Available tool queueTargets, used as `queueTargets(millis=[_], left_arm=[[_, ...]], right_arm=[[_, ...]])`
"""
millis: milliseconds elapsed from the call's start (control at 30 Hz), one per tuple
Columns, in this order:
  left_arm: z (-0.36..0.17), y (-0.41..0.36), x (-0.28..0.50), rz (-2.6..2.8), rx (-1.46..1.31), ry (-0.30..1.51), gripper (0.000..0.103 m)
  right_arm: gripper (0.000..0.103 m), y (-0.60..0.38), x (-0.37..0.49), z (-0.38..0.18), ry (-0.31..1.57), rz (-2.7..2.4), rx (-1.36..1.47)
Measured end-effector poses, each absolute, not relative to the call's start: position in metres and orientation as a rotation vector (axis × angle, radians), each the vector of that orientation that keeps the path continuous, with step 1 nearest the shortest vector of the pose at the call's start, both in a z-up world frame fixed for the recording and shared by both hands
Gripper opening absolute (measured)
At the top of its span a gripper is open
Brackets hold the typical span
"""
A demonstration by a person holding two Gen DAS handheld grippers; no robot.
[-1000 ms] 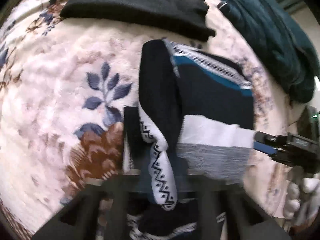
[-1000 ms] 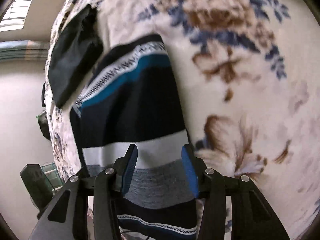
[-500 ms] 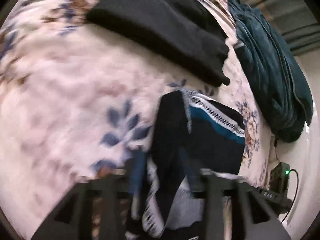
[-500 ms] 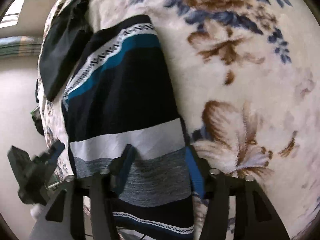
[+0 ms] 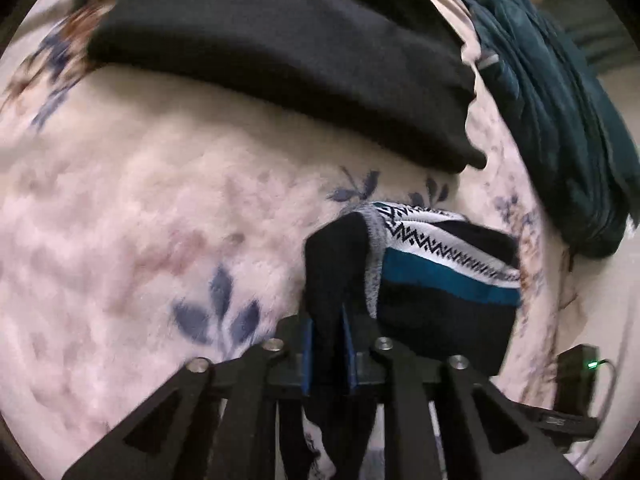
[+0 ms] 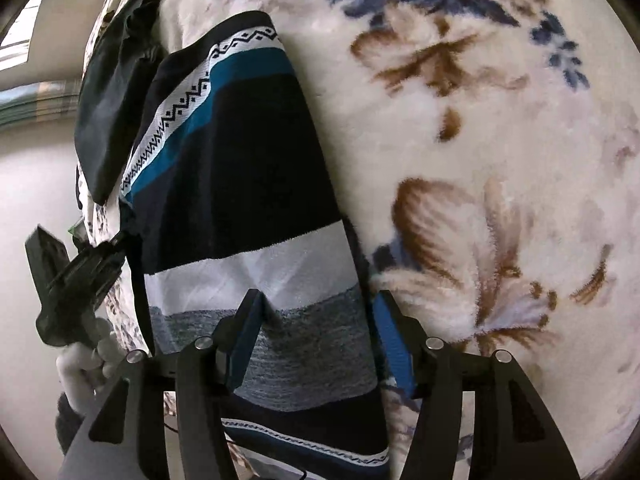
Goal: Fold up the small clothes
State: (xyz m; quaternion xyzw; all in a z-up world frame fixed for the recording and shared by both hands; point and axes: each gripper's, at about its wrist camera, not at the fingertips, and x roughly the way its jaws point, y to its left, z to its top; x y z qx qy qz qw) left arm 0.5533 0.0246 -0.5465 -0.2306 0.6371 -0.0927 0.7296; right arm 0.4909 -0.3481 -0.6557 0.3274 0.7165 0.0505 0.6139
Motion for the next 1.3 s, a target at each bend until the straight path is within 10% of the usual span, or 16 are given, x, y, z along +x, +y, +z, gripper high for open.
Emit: queueTargets(millis=[167, 500, 667, 833, 933, 1300], left_arm=[[-0.530, 0.026, 0.510, -0.240, -0.592, 1.392, 0.026], [-0.529, 0.051, 0.489, -0.037, -0.465, 1.371, 0.002], [-0.516, 0.063, 0.471, -0.181, -0.776, 1.335, 0.025], [-0.523, 0.017, 0.453, -0.177, -0.448, 1.458, 0.029], [-0.536, 0.021, 0.448, -0.104, -0.320, 1.461, 0.061], [-0.479, 0.055, 0.373, -0.289, -0.522, 1.371, 0.060]], right_arm=[[0.060, -0.355, 0.486, -0.652, 1.653, 0.119, 0.791], [0.060, -0.351, 0.475, -0.653, 1.667, 0.132, 0.767], [0.060, -0.355, 0.460, -0.649, 1.663, 0.152, 0.813], [0.060, -0.347, 0.437, -0.649, 1.686, 0.201, 0.840], [0.060, -0.338, 0.424, -0.655, 1.717, 0.193, 0.777], [0.060, -0.327, 0.344, -0.616, 1.665, 0.072, 0.724]])
